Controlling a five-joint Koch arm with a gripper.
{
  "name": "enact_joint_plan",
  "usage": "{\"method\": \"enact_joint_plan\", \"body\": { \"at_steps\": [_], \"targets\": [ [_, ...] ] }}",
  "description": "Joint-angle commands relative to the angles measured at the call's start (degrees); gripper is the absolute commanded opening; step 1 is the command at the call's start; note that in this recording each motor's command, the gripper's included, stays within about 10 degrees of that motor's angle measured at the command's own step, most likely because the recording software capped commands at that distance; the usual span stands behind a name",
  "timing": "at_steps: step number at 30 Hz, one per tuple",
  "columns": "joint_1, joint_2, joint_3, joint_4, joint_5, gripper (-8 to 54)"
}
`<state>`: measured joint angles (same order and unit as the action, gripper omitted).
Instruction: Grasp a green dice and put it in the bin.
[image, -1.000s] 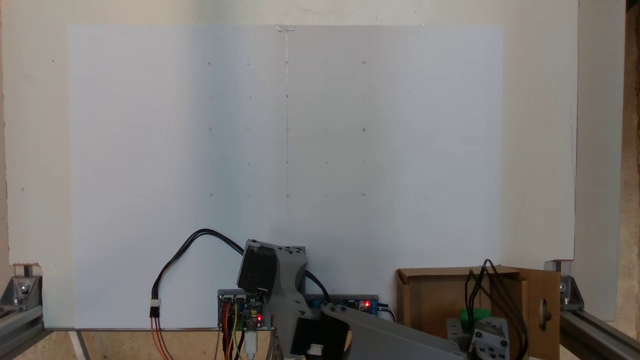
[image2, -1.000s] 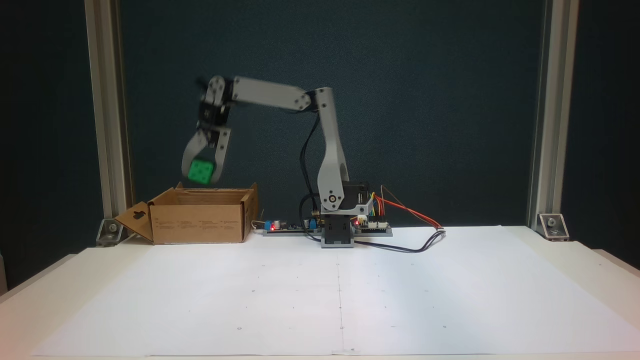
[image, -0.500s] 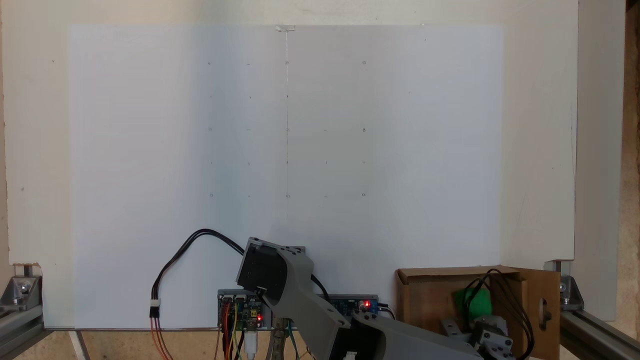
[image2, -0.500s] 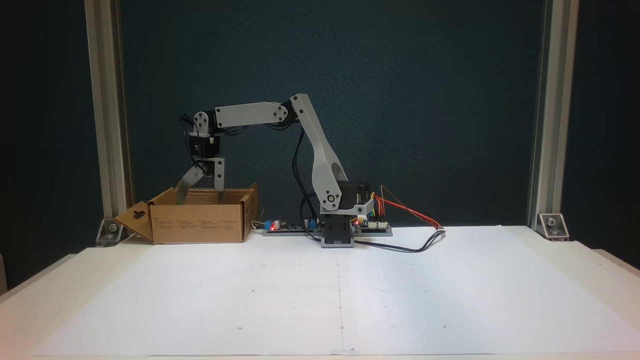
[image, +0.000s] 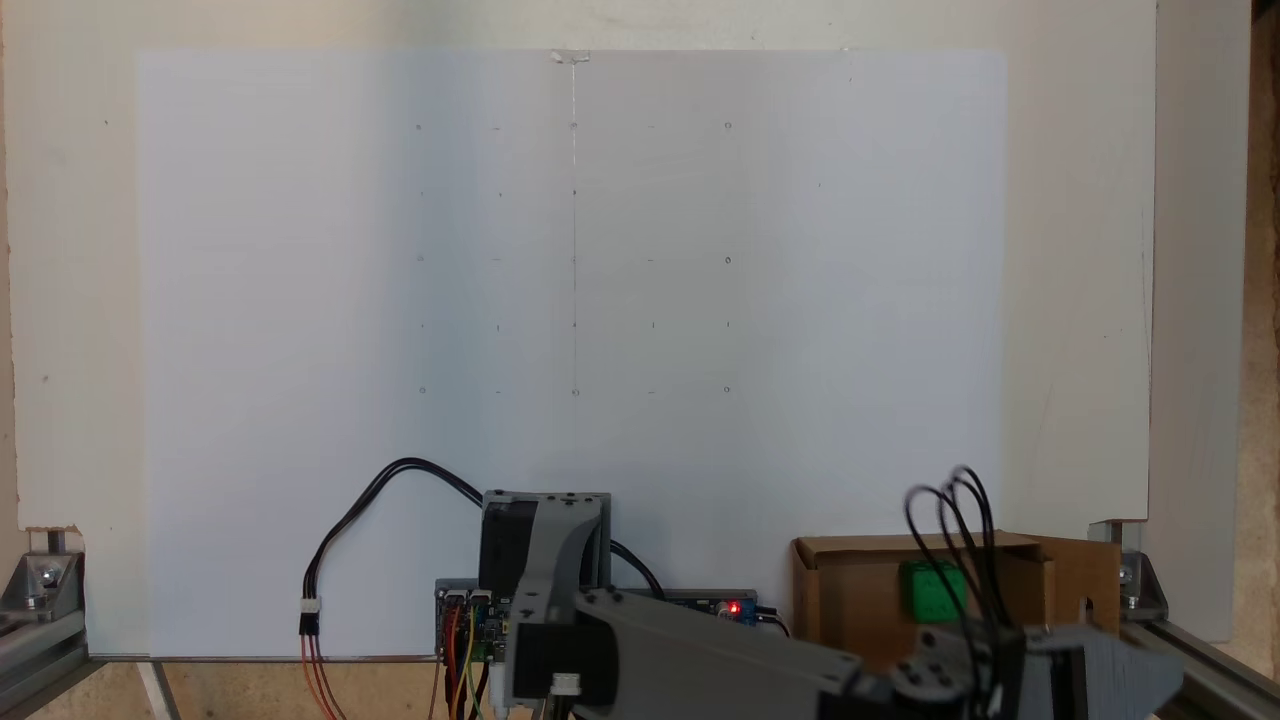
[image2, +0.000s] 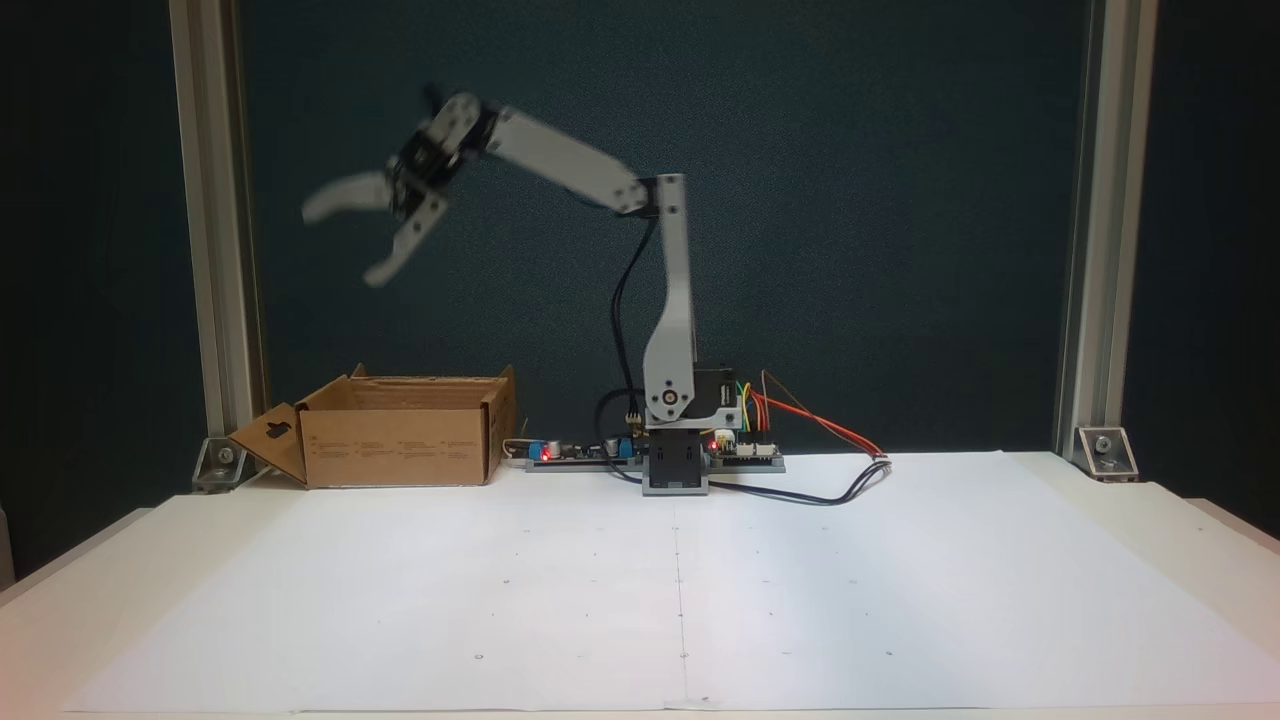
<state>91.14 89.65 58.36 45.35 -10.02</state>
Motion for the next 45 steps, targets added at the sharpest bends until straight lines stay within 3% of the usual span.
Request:
{"method": "enact_joint_plan", "body": {
  "at_steps": [1, 6, 17, 26, 35, 45],
  "targets": [
    [-9.12, 3.43, -2.64, -0.09, 6.86, 42.2],
    [-29.62, 4.92, -1.23, -0.09, 12.92, 42.5],
    [-71.72, 18.11, 16.44, -0.79, 13.54, 44.3],
    [-96.15, 31.03, 42.63, -16.68, 13.54, 44.3],
    [-100.46, 45.53, 73.65, -40.32, 13.54, 44.6],
    [-92.99, 46.23, 95.89, -66.60, 13.27, 44.2]
  ]
}}
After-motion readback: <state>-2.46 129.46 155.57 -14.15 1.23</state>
